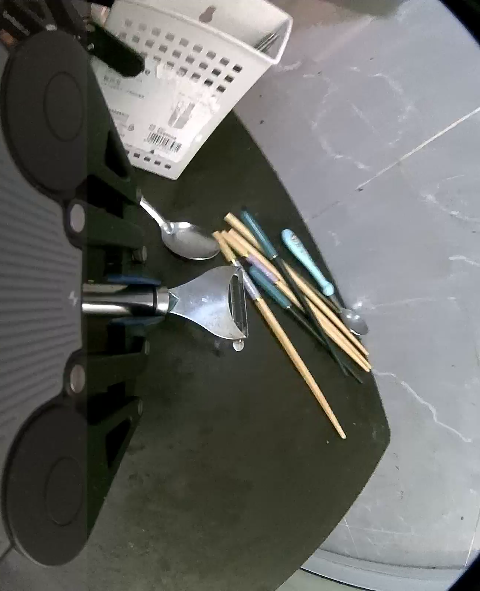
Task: Organize utensils
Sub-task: 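Lift the peeler and lower it into the caddy with the right tool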
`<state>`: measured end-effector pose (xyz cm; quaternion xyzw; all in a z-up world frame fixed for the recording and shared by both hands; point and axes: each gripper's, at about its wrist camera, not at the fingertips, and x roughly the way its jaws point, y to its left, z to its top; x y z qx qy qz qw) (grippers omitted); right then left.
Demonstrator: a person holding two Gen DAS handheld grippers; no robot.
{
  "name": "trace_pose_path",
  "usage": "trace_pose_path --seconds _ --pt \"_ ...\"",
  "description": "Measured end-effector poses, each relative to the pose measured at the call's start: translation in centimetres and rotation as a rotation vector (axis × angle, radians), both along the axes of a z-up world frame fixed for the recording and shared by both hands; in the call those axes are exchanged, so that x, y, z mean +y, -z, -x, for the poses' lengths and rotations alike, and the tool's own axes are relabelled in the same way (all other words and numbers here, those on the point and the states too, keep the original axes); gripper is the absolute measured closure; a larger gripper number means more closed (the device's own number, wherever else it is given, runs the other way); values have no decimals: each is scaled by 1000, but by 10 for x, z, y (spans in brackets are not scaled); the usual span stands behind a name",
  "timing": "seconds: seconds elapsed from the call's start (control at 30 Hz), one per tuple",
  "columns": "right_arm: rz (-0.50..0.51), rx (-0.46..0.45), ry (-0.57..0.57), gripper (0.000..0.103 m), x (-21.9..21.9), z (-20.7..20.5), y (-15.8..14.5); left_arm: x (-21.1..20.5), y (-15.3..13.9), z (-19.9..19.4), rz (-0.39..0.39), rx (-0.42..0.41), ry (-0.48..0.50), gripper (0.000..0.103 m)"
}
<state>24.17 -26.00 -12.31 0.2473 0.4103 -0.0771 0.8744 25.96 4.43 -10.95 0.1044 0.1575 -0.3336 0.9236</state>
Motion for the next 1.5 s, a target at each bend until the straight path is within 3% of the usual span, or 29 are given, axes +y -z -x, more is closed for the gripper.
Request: trace_pose_path --seconds 0.13,0.4,0.57,0.73,1.2,1.27,1.4,1.5 --pt "2 -156 -15 85 0 16 -28 1 0 0 0 -1 8 26" --pt "-34 -637 -214 85 32 25 -112 2 0 -1 1 -2 20 26" --pt "-49 -796 -346 84 53 -5 -124 2 0 -3 -3 -2 25 26" --pt "-33 -790 -428 84 70 -31 -108 1 0 -3 -1 -2 23 26" --pt "99 -709 -510 80 86 -12 -73 1 1 1 1 -7 14 26" --pt "107 -695 -511 56 85 -9 -75 1 1 1 1 -7 14 26" --pt "94 -660 -514 49 75 -2 -87 1 1 1 1 -4 12 26" --pt "83 -656 -406 33 57 14 -98 1 0 0 5 -1 9 26"
